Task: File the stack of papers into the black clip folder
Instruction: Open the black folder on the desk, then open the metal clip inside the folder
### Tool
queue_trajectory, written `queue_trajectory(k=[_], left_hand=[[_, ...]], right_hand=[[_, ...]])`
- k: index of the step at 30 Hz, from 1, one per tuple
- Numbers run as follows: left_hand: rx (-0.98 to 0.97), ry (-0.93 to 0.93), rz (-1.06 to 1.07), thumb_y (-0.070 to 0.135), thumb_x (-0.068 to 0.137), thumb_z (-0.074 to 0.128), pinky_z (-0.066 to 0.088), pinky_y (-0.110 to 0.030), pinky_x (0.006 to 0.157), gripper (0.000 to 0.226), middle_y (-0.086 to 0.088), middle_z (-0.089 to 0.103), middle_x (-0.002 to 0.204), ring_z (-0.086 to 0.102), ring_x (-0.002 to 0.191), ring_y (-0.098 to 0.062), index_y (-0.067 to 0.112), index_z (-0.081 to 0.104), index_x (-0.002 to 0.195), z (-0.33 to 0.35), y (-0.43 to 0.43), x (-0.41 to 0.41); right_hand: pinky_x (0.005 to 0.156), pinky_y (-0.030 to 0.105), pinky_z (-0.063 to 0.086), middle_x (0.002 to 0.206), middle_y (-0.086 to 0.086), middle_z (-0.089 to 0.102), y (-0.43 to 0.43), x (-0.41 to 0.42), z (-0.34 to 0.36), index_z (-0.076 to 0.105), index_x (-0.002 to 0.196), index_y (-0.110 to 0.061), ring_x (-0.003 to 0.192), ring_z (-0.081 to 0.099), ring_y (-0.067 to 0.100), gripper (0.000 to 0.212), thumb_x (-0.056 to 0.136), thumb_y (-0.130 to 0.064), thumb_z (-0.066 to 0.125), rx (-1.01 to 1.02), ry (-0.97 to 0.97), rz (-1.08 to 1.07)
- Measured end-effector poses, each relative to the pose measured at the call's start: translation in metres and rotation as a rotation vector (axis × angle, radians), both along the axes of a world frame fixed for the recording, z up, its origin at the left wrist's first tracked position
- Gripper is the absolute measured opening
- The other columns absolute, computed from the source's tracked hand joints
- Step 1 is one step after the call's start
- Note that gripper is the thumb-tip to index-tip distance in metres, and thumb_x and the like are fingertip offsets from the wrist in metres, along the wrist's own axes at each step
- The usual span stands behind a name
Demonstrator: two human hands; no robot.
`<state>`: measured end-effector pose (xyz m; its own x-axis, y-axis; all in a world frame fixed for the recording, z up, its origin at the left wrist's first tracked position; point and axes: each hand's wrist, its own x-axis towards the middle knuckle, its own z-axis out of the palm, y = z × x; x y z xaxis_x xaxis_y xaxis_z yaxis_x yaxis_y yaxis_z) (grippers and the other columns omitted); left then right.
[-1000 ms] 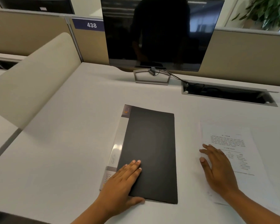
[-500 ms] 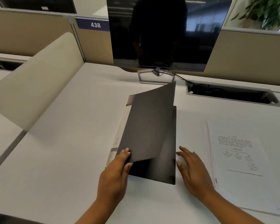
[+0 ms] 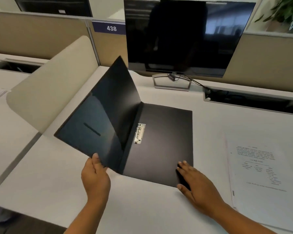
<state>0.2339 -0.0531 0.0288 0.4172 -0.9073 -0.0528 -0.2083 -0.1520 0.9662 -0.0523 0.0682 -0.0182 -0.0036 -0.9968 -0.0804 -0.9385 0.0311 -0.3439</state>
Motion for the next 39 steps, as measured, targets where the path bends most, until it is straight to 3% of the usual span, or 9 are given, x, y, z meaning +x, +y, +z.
queue_trajectory(k=[3, 7, 16, 20, 22, 24, 29, 34, 39], left_hand=[[0.130, 0.131, 0.029, 0.035, 0.103, 0.040, 0.055, -0.024, 0.070, 0.030, -0.004, 0.069, 0.096, 0.068, 0.085, -0.018, 0.016, 0.062, 0.097, -0.008, -0.005, 0.008], [0.303, 0.346, 0.089, 0.023, 0.102, 0.050, 0.057, -0.036, 0.074, 0.025, -0.019, 0.068, 0.087, 0.070, 0.076, -0.027, 0.002, 0.063, 0.097, -0.016, 0.000, 0.011], [0.486, 0.475, 0.135, 0.026, 0.097, 0.059, 0.058, -0.029, 0.047, 0.029, -0.020, 0.069, 0.086, 0.070, 0.073, -0.028, -0.001, 0.059, 0.088, -0.030, 0.055, 0.017], [0.496, 0.260, 0.206, 0.019, 0.084, 0.076, 0.057, -0.047, 0.075, 0.043, -0.019, 0.062, 0.105, 0.067, 0.088, -0.036, -0.001, 0.050, 0.112, -0.023, 0.071, 0.014], [0.433, 0.039, 0.322, 0.010, 0.070, 0.087, 0.047, -0.050, 0.097, 0.071, -0.025, 0.047, 0.126, 0.054, 0.110, -0.038, -0.001, 0.042, 0.124, -0.014, 0.077, 0.006], [0.273, -0.103, 0.336, 0.003, 0.064, 0.089, 0.040, -0.046, 0.105, 0.088, -0.024, 0.036, 0.136, 0.044, 0.117, -0.038, 0.002, 0.034, 0.132, -0.002, 0.081, -0.003], [-0.144, -0.439, -0.185, 0.000, 0.060, 0.088, 0.035, -0.038, 0.099, 0.090, -0.017, 0.040, 0.131, 0.045, 0.116, -0.031, 0.005, 0.035, 0.133, -0.005, 0.089, -0.014], [-0.101, -0.539, -0.591, 0.029, 0.078, 0.079, 0.052, -0.044, 0.094, 0.058, -0.007, 0.061, 0.125, 0.059, 0.111, -0.025, 0.022, 0.050, 0.128, -0.004, 0.051, -0.031], [-0.046, -0.738, -0.843, 0.049, 0.087, 0.065, 0.037, -0.041, 0.110, 0.064, -0.004, 0.050, 0.147, 0.043, 0.137, -0.025, 0.020, 0.044, 0.141, -0.017, 0.001, -0.050]], right_hand=[[0.112, 0.016, 0.004, 0.155, -0.021, 0.011, 0.007, 0.003, -0.002, 0.028, 0.151, -0.029, 0.142, 0.004, -0.005, 0.071, 0.092, -0.069, 0.019, 0.004, -0.006, -0.040], [0.109, 0.013, 0.001, 0.153, -0.024, 0.004, 0.018, -0.006, 0.000, 0.023, 0.151, -0.033, 0.137, -0.003, -0.010, 0.069, 0.091, -0.067, 0.024, 0.023, -0.014, -0.119], [0.112, 0.025, 0.011, 0.150, -0.024, 0.009, 0.056, -0.014, -0.002, 0.029, 0.148, -0.034, 0.139, 0.008, -0.002, 0.078, 0.083, -0.075, 0.013, 0.064, -0.045, -0.235], [0.113, 0.033, 0.015, 0.151, -0.019, 0.014, 0.073, -0.008, -0.004, 0.036, 0.145, -0.031, 0.142, 0.015, 0.007, 0.087, 0.080, -0.081, 0.009, 0.107, -0.017, -0.219], [0.106, 0.038, 0.027, 0.146, -0.014, 0.032, 0.075, -0.005, -0.002, 0.056, 0.134, -0.025, 0.137, 0.038, 0.019, 0.070, 0.087, -0.070, 0.030, 0.017, -0.012, -0.242], [0.103, 0.038, 0.031, 0.140, -0.015, 0.045, 0.069, -0.004, 0.002, 0.064, 0.123, -0.025, 0.131, 0.050, 0.022, 0.055, 0.088, -0.061, 0.040, -0.067, -0.027, -0.281], [0.111, 0.033, 0.026, 0.148, -0.009, 0.045, 0.042, -0.006, 0.009, 0.058, 0.130, -0.026, 0.140, 0.034, 0.013, 0.057, 0.091, -0.061, 0.035, -0.096, -0.085, -0.252], [0.118, 0.032, 0.017, 0.157, -0.015, 0.024, 0.025, -0.011, 0.004, 0.042, 0.144, -0.027, 0.147, 0.016, 0.009, 0.064, 0.093, -0.063, 0.030, -0.054, -0.069, -0.150], [0.120, 0.032, 0.017, 0.158, -0.014, 0.025, 0.028, -0.013, -0.007, 0.038, 0.147, -0.028, 0.148, 0.016, 0.007, 0.065, 0.093, -0.064, 0.028, -0.035, -0.018, -0.143]])
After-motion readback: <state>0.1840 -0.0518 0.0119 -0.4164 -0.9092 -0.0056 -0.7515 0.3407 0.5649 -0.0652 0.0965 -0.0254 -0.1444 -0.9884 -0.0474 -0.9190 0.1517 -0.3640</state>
